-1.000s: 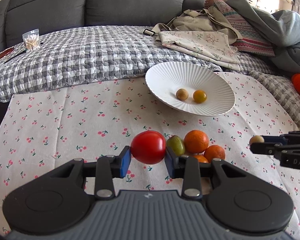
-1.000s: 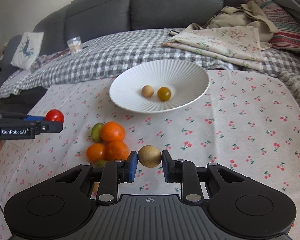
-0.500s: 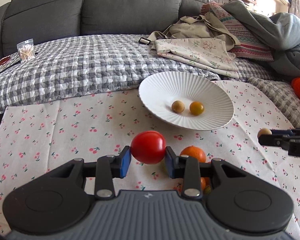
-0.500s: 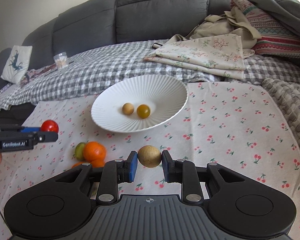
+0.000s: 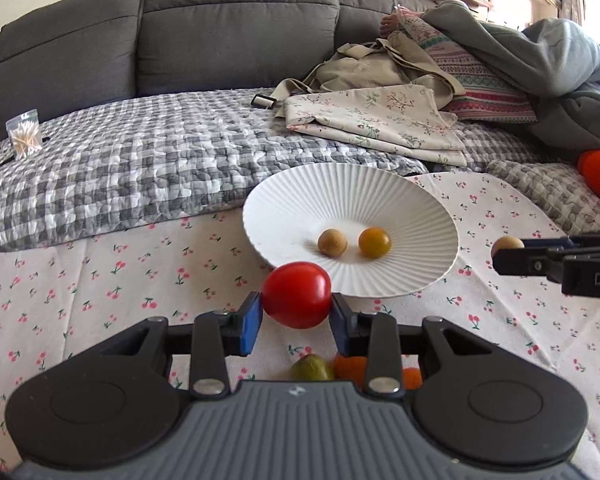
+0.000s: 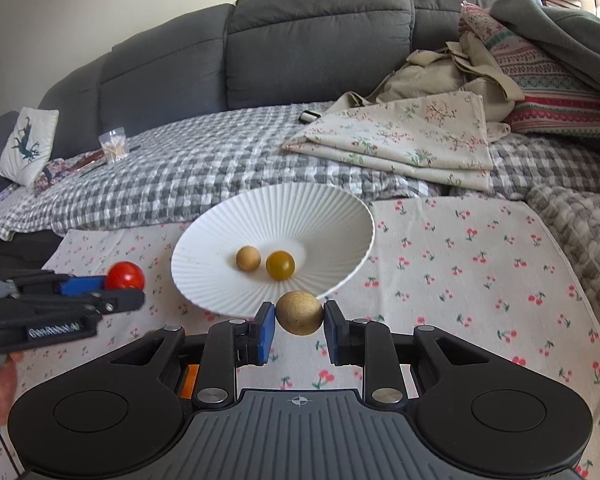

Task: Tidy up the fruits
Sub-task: 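Carry both fruits over the white bowl and release them inside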

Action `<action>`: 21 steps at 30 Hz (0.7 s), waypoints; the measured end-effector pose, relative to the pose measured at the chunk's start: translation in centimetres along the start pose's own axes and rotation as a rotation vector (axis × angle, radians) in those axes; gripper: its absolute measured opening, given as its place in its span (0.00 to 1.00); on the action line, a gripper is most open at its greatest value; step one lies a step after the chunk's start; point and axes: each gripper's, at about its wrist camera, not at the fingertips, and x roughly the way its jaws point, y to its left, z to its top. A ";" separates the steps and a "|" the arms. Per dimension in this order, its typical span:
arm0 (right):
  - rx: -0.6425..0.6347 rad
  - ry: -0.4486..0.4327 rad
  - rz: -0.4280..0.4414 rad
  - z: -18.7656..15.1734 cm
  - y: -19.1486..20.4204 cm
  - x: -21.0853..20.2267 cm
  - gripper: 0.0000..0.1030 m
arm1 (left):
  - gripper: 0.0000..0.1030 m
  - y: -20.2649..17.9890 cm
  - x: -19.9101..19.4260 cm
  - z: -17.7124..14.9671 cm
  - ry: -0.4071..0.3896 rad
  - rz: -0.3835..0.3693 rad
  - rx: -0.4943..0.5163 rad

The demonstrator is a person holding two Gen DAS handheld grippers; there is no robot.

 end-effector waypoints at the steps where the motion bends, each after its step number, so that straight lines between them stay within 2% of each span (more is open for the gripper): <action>1: -0.002 -0.003 -0.002 0.1 0.0 0.2 0.24 | 0.34 -0.1 0.2 0.1 -0.001 0.001 0.002; 10: -0.038 -0.012 0.001 1.0 1.0 1.8 0.24 | 0.34 -1.3 2.2 0.7 -0.001 -0.013 0.030; 21: -0.085 0.006 0.010 1.1 2.2 6.0 0.24 | 0.34 -2.8 5.0 1.4 -0.006 -0.012 0.105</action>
